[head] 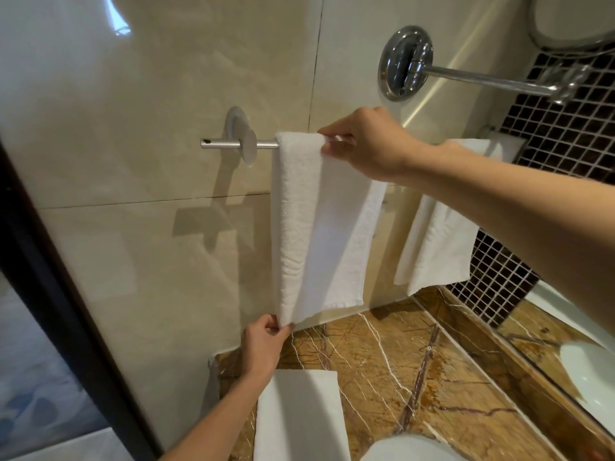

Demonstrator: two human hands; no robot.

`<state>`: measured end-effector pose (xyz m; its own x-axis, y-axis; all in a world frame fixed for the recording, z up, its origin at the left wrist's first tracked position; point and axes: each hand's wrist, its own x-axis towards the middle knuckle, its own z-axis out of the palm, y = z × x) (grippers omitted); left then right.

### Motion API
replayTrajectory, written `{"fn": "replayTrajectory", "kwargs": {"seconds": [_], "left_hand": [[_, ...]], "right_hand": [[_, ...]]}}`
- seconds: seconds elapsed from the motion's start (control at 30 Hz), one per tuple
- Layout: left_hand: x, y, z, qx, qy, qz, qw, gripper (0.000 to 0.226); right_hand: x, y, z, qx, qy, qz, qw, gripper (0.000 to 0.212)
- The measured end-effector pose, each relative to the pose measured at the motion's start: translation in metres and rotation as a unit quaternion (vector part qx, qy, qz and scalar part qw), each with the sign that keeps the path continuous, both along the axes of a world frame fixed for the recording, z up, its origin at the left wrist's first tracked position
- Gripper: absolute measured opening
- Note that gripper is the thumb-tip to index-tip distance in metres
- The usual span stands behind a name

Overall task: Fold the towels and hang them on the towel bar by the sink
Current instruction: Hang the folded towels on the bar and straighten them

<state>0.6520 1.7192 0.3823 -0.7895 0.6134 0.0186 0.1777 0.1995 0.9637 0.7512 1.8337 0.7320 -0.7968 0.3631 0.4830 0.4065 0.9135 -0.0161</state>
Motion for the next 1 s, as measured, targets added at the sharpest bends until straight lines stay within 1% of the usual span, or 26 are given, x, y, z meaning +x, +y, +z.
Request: {"fn": "replayTrajectory", "kwargs": {"seconds": [0.17,0.3,0.5,0.83,1.0], "left_hand": [[0.0,0.005,0.0,-0.029,0.029,0.013,0.999,0.026],[0.003,0.011,0.004,-0.061,0.054,0.001,0.997,0.025],[0.021,0.026,0.014,-0.097,0.074,0.008,0.992,0.03],[0.041,0.06,0.019,-0.113,0.092,0.0,0.989,0.037],[0.051,0.077,0.017,-0.104,0.093,-0.019,0.99,0.032]], "right_hand": [[0.003,0.007,-0.002,0.021,-0.001,0.006,1.0,0.031],[0.012,0.018,-0.003,0.013,0.005,-0.009,1.0,0.031],[0.023,0.032,-0.003,0.018,0.002,-0.017,1.0,0.03],[0.049,0.058,-0.003,0.029,0.004,-0.036,0.999,0.029],[0.061,0.069,-0.003,0.038,0.001,-0.047,0.998,0.029]]}}
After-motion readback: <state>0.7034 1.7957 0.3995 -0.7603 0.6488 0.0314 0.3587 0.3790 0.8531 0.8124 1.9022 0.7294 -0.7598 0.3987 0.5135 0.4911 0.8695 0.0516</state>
